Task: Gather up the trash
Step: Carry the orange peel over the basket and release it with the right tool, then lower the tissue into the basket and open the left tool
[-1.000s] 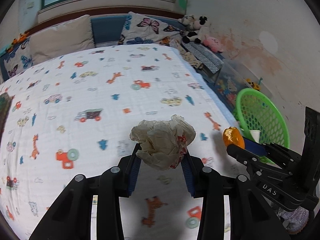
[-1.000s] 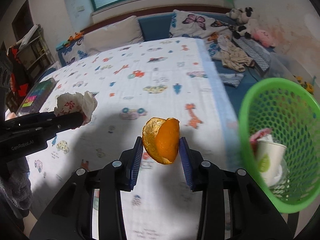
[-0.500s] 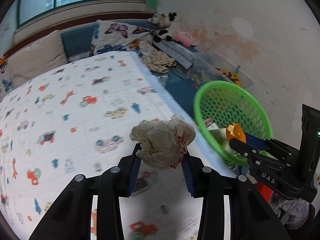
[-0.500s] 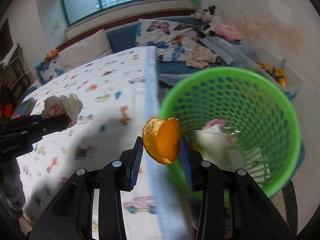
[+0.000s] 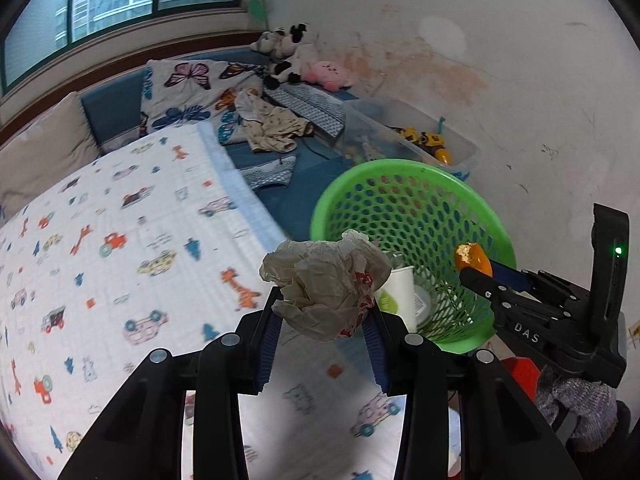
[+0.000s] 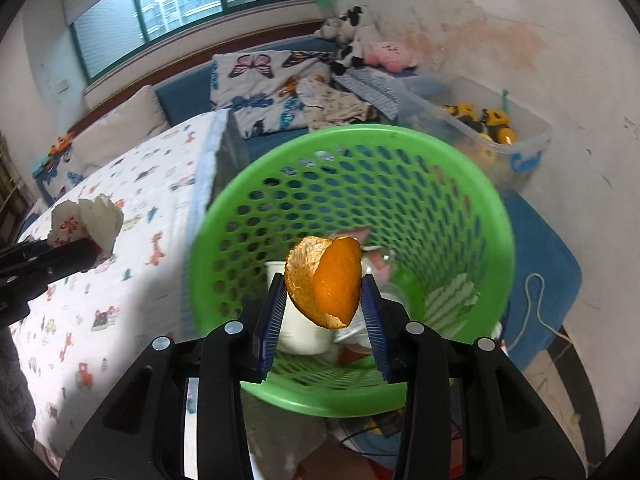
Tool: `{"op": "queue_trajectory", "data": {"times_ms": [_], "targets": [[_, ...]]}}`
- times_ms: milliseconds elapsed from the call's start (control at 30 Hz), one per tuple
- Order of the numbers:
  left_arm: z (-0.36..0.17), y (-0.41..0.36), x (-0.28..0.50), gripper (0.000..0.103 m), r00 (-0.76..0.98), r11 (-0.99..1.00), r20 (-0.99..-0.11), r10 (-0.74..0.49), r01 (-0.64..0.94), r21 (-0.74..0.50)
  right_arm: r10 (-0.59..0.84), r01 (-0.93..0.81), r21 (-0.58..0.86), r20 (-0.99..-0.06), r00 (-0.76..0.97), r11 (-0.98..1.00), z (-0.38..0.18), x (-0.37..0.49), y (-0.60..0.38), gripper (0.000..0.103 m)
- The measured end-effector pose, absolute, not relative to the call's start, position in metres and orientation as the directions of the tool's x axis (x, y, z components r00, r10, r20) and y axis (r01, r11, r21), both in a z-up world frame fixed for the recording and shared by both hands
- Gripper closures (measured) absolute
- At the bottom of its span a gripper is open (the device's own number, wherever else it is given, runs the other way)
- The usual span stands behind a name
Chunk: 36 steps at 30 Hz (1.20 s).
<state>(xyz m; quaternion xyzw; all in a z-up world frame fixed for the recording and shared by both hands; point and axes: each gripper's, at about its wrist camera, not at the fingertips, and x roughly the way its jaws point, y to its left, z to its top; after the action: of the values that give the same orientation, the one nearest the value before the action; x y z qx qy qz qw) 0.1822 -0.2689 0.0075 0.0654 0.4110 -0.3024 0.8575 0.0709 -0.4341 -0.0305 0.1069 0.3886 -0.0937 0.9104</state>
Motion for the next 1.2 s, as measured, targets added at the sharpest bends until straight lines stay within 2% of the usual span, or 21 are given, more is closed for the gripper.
{"op": "queue_trajectory", "data": {"times_ms": [133, 233, 533, 767, 933, 1033, 1200], "targets": [[0.006, -0.286, 0.18, 0.065, 0.461, 0.793, -0.751, -0.473, 0.594, -0.135, -0.095, 0.278, 0.135, -0.729, 0.678, 0.951, -0.033, 0.065, -0.447, 0.06], [0.003, -0.299, 0.177, 0.065, 0.443, 0.777, -0.756, -0.481, 0.615, -0.134, -0.1, 0.291, 0.146, -0.72, 0.687, 0.945, -0.031, 0.059, -0.452, 0.05], [-0.008, -0.333, 0.171, 0.065, 0.411, 0.747, -0.773, -0.484, 0.653, -0.121, -0.098, 0.301, 0.182, -0.687, 0.72, 0.936, -0.017, 0.041, -0.463, 0.047], [-0.017, -0.351, 0.171, 0.064, 0.39, 0.736, -0.782, -0.485, 0.665, -0.125, -0.106, 0.317, 0.201, -0.671, 0.734, 0.927, -0.012, 0.031, -0.468, 0.039], [-0.022, -0.356, 0.17, 0.059, 0.379, 0.728, -0.781, -0.496, 0.672, -0.136, -0.106, 0.322, 0.208, -0.67, 0.735, 0.924, -0.013, 0.027, -0.47, 0.034], [-0.022, -0.355, 0.17, 0.045, 0.389, 0.728, -0.774, -0.499, 0.673, -0.13, -0.105, 0.321, 0.208, -0.669, 0.736, 0.924, -0.013, 0.025, -0.469, 0.034], [-0.018, -0.35, 0.167, 0.04, 0.402, 0.726, -0.764, -0.504, 0.677, -0.123, -0.108, 0.325, 0.213, -0.663, 0.741, 0.921, -0.012, 0.021, -0.467, 0.031]]}}
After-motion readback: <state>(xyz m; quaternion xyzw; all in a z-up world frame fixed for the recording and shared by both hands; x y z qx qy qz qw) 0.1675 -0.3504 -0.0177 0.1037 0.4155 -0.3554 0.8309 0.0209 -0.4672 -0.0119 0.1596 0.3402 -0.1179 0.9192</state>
